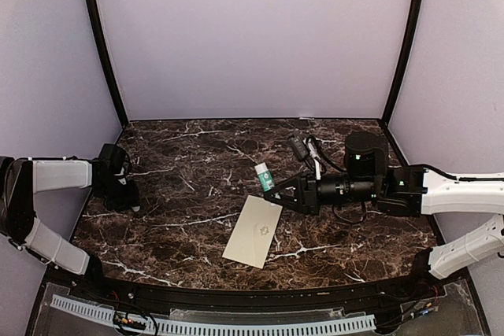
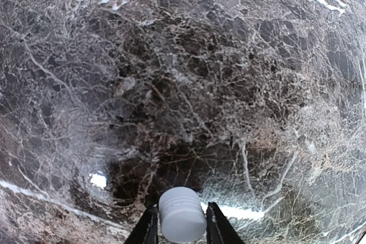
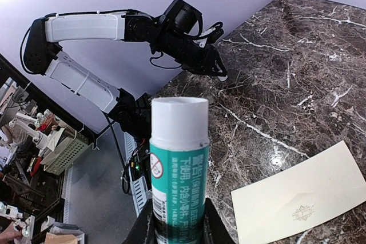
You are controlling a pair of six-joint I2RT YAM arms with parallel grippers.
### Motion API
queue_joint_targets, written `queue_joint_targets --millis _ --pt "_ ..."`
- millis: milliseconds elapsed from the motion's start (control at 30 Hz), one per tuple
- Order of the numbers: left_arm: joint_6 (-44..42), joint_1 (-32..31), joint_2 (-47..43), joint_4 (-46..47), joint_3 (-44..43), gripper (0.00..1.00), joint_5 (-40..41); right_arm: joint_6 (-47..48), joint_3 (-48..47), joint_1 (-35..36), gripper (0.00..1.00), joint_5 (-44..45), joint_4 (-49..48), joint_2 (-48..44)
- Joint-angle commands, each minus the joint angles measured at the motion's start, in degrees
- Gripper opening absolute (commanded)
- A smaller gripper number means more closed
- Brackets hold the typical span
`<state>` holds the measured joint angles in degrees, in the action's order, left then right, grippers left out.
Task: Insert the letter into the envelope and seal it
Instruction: Close the solid glue cap on the solid glue.
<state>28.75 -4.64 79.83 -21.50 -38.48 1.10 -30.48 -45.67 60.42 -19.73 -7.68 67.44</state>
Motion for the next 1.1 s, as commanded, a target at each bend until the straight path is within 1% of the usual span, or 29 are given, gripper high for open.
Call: queue_joint_targets --millis 0,67,133,267,367,433,600,633,667,700,733,767,867,900,967,1000,1033,1067 --pt "-0.87 0.28 0.21 -0.44 -0.98 0.28 0.02 0.16 0.76 0.04 0.05 -0.79 -2.95 -0.44" --pt "-0.95 0.31 0.33 -0.58 -1.05 0.28 0.14 0.2 0.76 0.0 0.04 -0.75 -2.95 -0.39" --pt "-1.1 0.27 0.26 -0.69 -1.15 0.25 0.34 0.23 0.76 0.01 0.04 -0.75 -2.91 -0.52" --pt "-1.81 0.29 -0.66 -1.18 -1.12 0.16 0.52 0.42 0.75 0.03 0.04 -0.45 -2.68 -0.75" --pt "-2.67 0.33 -3.77 -1.12 -0.85 0.13 -0.6 0.42 1.18 -0.01 0.04 -0.77 -2.44 -1.65" --pt "-3.48 0.26 -6.66 -1.14 -0.9 0.11 -3.83 0.78 1.45 0.12 0.04 -1.68 -1.96 -2.67" --pt "-6.48 -0.21 -14.28 -3.22 -3.79 0.08 -18.72 4.07 0.26 0.76 0.04 -6.17 1.6 -4.88" --pt "-6.68 -0.77 -16.31 -3.56 -4.28 0.07 -23.97 4.78 -0.56 0.97 0.04 -7.36 2.78 -5.02" --pt "-6.89 -1.14 -17.18 -4.46 -5.54 0.07 -26.55 5.6 -1.27 1.35 0.04 -7.87 4.44 -5.03" --pt "-6.83 -2.07 -18.75 -4.93 -6.96 0.07 -31.26 6.36 -1.95 2.01 0.04 -7.89 5.96 -4.91" --pt "-6.79 -2.8 -19.41 -6.07 -7.71 0.07 -33.45 7.03 -2.71 2.75 0.05 -7.88 7.23 -4.81" --pt "-6.74 -4.62 -20.52 -6.61 -9.32 0.07 -37.65 7.58 -3.28 3.47 0.04 -7.67 8.86 -4.41" --pt "-4.26 -9.61 -22.69 -7.39 -11.88 0.07 -44.15 7.9 -4.99 5.82 0.04 -6.91 11.41 -3.11" --pt "-2.97 -12.1 -23.23 -6.26 -12.03 0.07 -47.55 7.85 -5.49 6.62 0.04 -6.52 11.61 -2.59" --pt "4.58 -15.25 -25.1 1.43 -11.04 0.06 -52.38 7.54 -6.41 8.46 0.03 -5.89 11.52 -1.39" --pt "6.64 -17.14 -26.29 3.9 -10.54 0.06 -54.4 7.32 -6.83 9.23 0.03 -5.48 11.18 -0.87" --pt "10.46 -17.85 -26.78 7.91 -9.57 0.06 -55.22 7.1 -7.22 9.91 0.03 -5.09 10.77 -0.28" --pt "11.9 -19.33 -27.26 9.43 -9.1 0.06 -55.98 6.79 -7.61 10.46 0.02 -4.56 10.32 0.37"
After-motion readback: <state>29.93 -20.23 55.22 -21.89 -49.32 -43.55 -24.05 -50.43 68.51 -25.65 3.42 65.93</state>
